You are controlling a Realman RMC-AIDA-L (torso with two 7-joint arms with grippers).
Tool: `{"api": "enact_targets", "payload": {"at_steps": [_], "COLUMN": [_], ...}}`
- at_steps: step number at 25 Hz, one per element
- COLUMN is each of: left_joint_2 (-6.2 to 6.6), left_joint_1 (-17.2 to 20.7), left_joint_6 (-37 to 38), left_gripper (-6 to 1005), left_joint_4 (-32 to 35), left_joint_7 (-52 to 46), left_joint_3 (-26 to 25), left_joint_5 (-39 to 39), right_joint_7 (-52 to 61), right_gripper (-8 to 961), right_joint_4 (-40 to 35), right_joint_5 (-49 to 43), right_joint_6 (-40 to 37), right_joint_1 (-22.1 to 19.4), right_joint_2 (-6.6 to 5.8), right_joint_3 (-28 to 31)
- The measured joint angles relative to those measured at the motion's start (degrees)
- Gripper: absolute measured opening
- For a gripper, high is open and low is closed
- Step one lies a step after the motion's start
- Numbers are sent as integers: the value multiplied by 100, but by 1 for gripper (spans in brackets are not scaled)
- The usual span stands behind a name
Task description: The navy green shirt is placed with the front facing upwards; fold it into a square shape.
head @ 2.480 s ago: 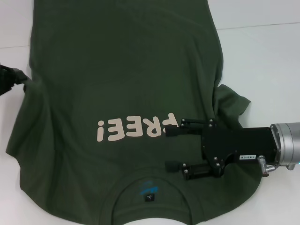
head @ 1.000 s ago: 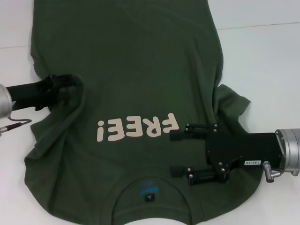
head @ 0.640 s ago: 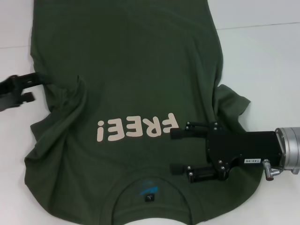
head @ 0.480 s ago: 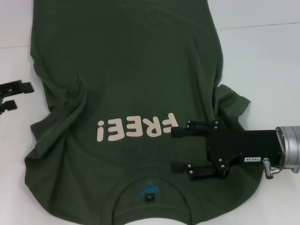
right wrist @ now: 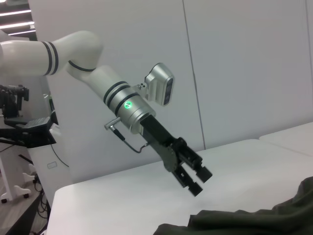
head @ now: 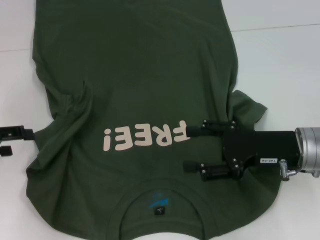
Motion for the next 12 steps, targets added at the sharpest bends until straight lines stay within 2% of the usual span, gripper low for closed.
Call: {"api": "enact_targets", "payload": {"at_steps": [6,12], "left_joint_2": [-17,40], "left_joint_1": [-234,-374], "left_joint_6": [-125,-267], "left_gripper": [887,887], "left_joint_4": [315,722], "left_joint_7": [-484,-983], "left_joint_3": [6,-99], "left_joint_5": [490,634], "right_joint_7": [13,26], "right_gripper": [857,857], "right_joint_4": [0,0], "right_joint_5": [-16,-31], "right_joint_6": [80,102], "right_joint_1": [60,87], "right_joint_2": [-3,-17], "right_joint_3": [15,15]}}
